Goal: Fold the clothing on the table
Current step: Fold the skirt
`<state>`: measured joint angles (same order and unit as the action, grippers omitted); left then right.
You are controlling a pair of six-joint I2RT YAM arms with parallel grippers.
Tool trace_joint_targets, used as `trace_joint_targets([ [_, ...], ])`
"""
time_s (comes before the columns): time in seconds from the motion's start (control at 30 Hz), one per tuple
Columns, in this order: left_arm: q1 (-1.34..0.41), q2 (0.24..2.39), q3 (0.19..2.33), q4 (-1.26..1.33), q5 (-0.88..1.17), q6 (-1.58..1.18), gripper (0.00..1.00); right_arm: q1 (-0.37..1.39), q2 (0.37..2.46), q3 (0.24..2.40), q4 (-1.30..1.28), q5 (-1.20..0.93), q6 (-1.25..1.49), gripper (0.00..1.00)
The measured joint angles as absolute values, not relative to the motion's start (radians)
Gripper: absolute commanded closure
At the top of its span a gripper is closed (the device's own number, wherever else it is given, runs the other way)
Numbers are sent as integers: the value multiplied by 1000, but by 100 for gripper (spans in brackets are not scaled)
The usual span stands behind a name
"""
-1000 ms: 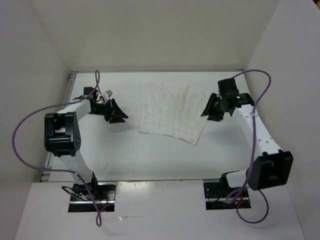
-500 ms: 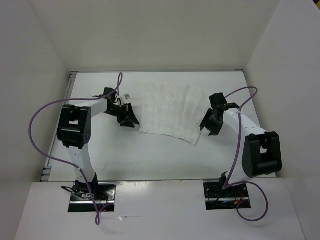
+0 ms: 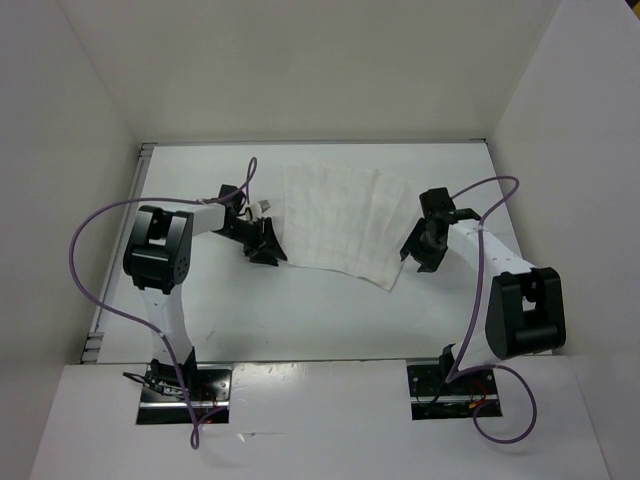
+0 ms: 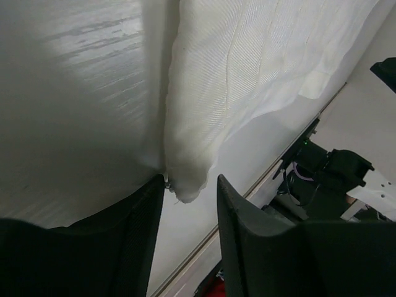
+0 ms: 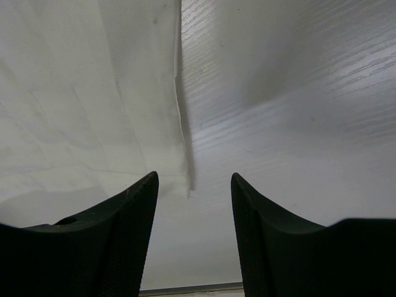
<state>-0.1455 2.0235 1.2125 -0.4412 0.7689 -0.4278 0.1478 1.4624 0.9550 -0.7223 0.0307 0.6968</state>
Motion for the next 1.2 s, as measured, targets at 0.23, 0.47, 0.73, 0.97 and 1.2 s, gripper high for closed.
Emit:
trace_joint_targets([
  [0.23, -166, 2066, 1212, -418, 805, -465, 97, 161, 1460, 946, -719, 33, 725, 45],
  [0.47, -175, 2048, 1211, -419, 770, -476, 100, 231, 1470, 886, -707, 28, 789, 45],
  [0.73, -181, 2024, 1202, -419, 724, -472, 100, 240, 1540, 846, -651, 14, 827, 45],
  [0.97, -180, 2015, 1187, -418, 723, -471, 100, 243, 1569, 839, -611, -22, 845, 58],
  [1.2, -180, 2014, 1179, -413, 730, -471, 100, 303, 1610, 850, -547, -78, 868, 100],
])
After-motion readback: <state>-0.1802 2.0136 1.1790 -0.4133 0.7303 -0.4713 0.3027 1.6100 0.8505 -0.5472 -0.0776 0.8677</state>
